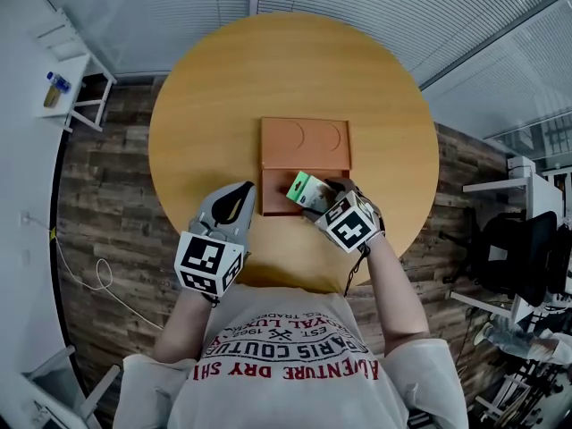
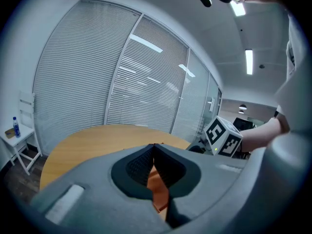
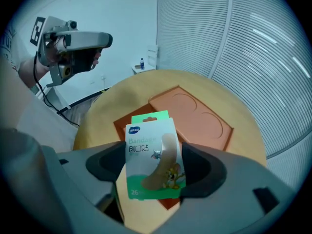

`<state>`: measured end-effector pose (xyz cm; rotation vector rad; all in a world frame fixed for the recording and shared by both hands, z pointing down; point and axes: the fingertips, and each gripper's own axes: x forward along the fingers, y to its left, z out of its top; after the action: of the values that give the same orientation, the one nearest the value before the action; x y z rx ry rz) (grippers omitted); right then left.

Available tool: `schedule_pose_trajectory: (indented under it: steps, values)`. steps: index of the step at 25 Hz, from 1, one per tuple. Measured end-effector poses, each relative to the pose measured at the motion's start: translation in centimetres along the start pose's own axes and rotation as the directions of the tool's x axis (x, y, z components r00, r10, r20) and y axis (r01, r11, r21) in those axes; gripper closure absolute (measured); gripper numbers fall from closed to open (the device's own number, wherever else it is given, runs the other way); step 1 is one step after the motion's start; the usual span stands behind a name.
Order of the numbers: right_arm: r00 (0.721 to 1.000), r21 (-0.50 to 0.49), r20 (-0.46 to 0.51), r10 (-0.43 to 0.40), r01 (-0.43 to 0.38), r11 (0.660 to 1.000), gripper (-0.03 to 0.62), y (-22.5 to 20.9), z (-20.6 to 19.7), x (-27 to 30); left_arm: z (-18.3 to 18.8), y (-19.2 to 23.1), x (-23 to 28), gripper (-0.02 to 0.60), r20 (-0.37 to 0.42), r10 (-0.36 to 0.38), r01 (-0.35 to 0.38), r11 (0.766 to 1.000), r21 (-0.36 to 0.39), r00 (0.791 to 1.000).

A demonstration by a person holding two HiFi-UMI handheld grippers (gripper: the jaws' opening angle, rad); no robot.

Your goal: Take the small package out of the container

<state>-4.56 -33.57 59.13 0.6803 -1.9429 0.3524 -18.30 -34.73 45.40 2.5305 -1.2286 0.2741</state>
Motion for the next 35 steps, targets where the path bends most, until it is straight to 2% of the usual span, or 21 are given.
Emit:
schedule_pose_trajectory:
  steps: [6, 12, 14, 19, 22, 24, 30, 35]
  values:
    - [0.987, 0.026, 0.156, -0.047, 0.044, 0.999, 0.230, 0.2, 2.5, -3.4, 1.0, -0.9, -1.1, 0.571, 0.029, 0.048, -0.048, 0.999, -0.003, 0.998]
    - [0.942, 0.047, 0.312, -0.120, 0.110, 0.993, 0.230, 0.0, 4.0, -8.8, 2.2, -3.2, -2.5, 0.571, 0.068, 0.090, -0.091, 0.996, 0.012, 0.994]
    - [0.913, 0.086, 0.380, -0.152, 0.129, 0.988, 0.230, -0.2, 4.4, -11.0, 2.6, -4.2, -2.9, 0.571, 0.083, 0.096, -0.099, 0.995, 0.029, 0.992]
    - [0.807, 0.230, 0.532, -0.256, 0.153, 0.961, 0.230, -1.9, 5.3, -16.4, 3.9, -5.8, -3.1, 0.571, 0.119, 0.112, -0.120, 0.991, 0.055, 0.986]
    - [0.748, 0.307, 0.587, -0.311, 0.149, 0.940, 0.230, -2.7, 5.2, -18.8, 4.8, -6.6, -3.4, 0.572, 0.142, 0.117, -0.128, 0.990, 0.067, 0.983]
    - [0.717, 0.347, 0.608, -0.341, 0.146, 0.926, 0.230, -3.1, 5.0, -19.9, 5.2, -6.8, -3.7, 0.571, 0.157, 0.120, -0.133, 0.989, 0.072, 0.980]
    - [0.656, 0.428, 0.646, -0.389, 0.111, 0.897, 0.230, -3.8, 4.1, -21.9, 5.8, -7.1, -3.8, 0.571, 0.170, 0.138, -0.152, 0.986, 0.073, 0.976]
    - [0.635, 0.393, 0.683, -0.360, 0.096, 0.915, 0.230, -3.2, 4.6, -22.3, 6.7, -7.7, -3.8, 0.571, 0.183, 0.121, -0.141, 0.985, 0.102, 0.976]
